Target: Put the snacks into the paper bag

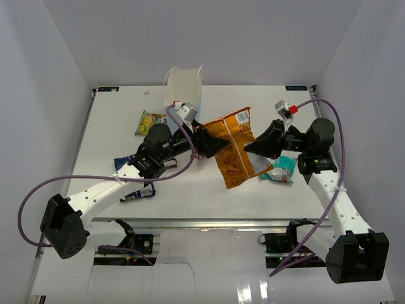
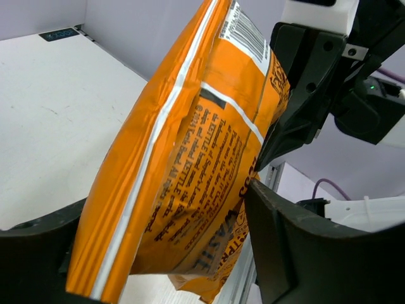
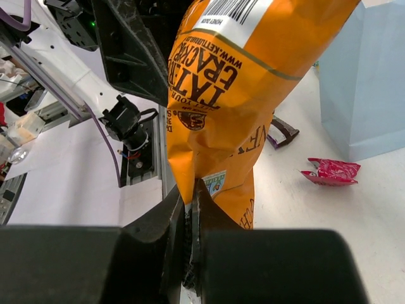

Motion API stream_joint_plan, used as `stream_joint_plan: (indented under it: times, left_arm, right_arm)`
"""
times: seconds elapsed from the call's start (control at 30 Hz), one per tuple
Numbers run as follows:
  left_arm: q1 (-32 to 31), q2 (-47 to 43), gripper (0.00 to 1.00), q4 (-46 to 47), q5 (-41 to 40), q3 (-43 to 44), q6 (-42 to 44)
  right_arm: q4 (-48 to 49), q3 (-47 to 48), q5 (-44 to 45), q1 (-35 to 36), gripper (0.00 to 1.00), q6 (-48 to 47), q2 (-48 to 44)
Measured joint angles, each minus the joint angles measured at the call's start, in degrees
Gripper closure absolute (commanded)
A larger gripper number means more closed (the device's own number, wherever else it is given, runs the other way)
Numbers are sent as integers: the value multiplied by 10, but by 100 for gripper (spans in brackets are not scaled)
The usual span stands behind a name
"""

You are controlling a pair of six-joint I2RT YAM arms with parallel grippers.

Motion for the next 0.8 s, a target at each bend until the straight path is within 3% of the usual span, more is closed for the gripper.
stream_joint_plan:
  times: [0.17,0.2,0.27,0.3,0.4,0.43,0.47,0.53,0.57,0.67,0.73,0.8]
  left_arm:
    - [0,1,49,4,7,2,-12]
    - [0,1,61,5,9,2,-15]
    - [0,1,72,9,15,3,-19]
    - [0,1,82,11,19,3,-21]
    - [0,-1,96,11,28,3,-24]
    - [0,-3,100,10,30,3,-23]
    - [0,-6,100,7,31,2,-24]
    - [0,-17,100,-1,25,-1,-22]
    - [-1,-27,100,-4,18,-5,-20]
    - [-1,-63,100,-26,-20,-9,-10]
    - [-1,-93,100,-41,-54,-8,0]
    - [-1,-116,100,-66,-94,7,13]
  right_arm:
    - [6,0,1,6,92,6,4]
    - [6,0,1,7,92,6,5]
    - [7,0,2,8,92,5,8]
    - [7,0,4,9,91,5,11]
    - [1,0,10,9,85,-3,18]
    - [-2,0,12,9,80,-8,19]
    - [-5,0,16,9,69,-14,19]
    - [-27,3,26,9,56,-32,20]
    - [-43,7,30,10,40,-45,22]
    - [-93,25,49,9,14,-86,25]
    - [-123,39,62,5,6,-112,26]
    - [-141,49,68,-5,4,-131,24]
